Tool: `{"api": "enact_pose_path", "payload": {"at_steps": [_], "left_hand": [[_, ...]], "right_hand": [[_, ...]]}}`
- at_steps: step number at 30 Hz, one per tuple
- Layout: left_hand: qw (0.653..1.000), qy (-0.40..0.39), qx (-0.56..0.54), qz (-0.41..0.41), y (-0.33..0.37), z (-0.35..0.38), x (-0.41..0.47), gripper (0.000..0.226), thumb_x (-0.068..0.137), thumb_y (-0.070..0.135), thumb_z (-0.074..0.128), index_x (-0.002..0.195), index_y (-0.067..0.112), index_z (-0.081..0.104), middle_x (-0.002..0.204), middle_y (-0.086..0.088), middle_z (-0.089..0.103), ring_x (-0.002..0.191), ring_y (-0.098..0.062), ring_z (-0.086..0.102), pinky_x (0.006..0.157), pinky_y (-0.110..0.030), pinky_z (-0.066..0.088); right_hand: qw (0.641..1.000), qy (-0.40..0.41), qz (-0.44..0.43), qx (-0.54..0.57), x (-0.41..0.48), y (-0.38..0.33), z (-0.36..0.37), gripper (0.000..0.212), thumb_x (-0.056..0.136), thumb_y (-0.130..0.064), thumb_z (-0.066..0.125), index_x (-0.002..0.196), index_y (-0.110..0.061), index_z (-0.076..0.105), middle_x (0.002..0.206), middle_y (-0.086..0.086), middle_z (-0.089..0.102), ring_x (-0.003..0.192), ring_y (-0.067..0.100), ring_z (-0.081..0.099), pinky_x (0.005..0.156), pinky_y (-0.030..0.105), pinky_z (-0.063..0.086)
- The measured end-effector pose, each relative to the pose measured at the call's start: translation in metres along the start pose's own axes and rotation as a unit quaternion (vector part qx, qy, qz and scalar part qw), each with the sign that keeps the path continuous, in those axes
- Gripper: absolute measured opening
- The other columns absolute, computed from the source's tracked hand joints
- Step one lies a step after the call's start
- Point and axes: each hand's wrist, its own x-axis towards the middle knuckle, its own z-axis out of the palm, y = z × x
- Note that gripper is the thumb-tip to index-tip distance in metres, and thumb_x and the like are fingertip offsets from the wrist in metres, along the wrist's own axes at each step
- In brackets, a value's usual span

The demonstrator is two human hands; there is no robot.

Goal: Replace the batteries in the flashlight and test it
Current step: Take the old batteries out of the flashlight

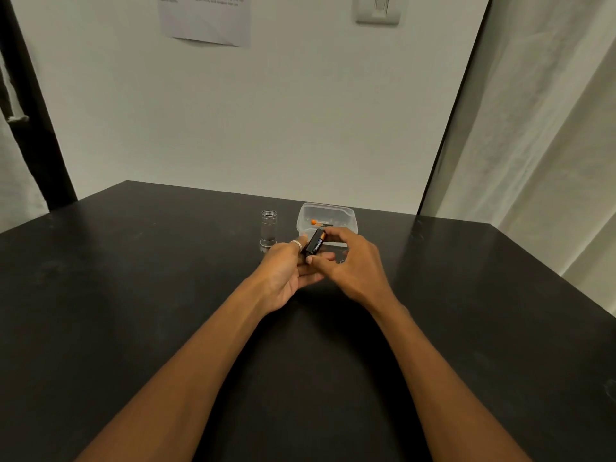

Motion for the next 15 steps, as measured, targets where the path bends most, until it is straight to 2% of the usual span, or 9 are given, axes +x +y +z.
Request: {"api": "enact_pose_path", "payload": {"at_steps": [2,4,8,15], "left_hand": [[1.0,-0.004,0.015,0.003,-0.0001,0.0007,0.0,0.036,0.109,0.035,0.042,0.125,0.01,0.064,0.106,-0.016,0.078,0.094,-0.021,0.077,0.064,-0.03,0.062],[1.0,-0.001,0.017,0.006,-0.0004,0.0003,0.0002,0.033,0.108,0.03,0.046,0.125,0.008,0.064,0.105,-0.015,0.079,0.096,-0.021,0.077,0.065,-0.031,0.062],[0.999,0.01,0.03,0.017,-0.0014,-0.0006,0.0013,0.032,0.108,0.027,0.045,0.121,0.008,0.067,0.1,-0.015,0.079,0.092,-0.02,0.078,0.065,-0.03,0.062],[0.998,0.019,0.054,0.033,-0.0033,0.0024,0.0015,0.034,0.109,0.025,0.044,0.117,0.001,0.068,0.088,-0.013,0.074,0.078,-0.016,0.076,0.061,-0.028,0.06]], "right_hand": [[1.0,0.018,-0.015,-0.008,-0.0009,0.0001,0.0003,0.052,0.076,-0.019,0.085,0.126,-0.02,0.068,0.103,-0.039,0.052,0.101,-0.035,0.047,0.079,-0.009,0.034],[1.0,0.023,-0.019,-0.007,-0.0017,0.0001,0.0014,0.054,0.076,-0.018,0.085,0.126,-0.019,0.066,0.106,-0.031,0.057,0.102,-0.033,0.047,0.08,-0.008,0.035],[1.0,0.02,-0.002,0.006,-0.0022,0.0001,0.0029,0.047,0.075,-0.018,0.086,0.115,-0.025,0.061,0.109,-0.016,0.064,0.101,-0.019,0.055,0.076,-0.003,0.041],[1.0,0.008,0.013,-0.007,-0.0032,-0.0025,0.002,0.043,0.075,-0.024,0.086,0.107,-0.032,0.058,0.105,-0.022,0.062,0.101,-0.016,0.055,0.077,0.002,0.04]]}}
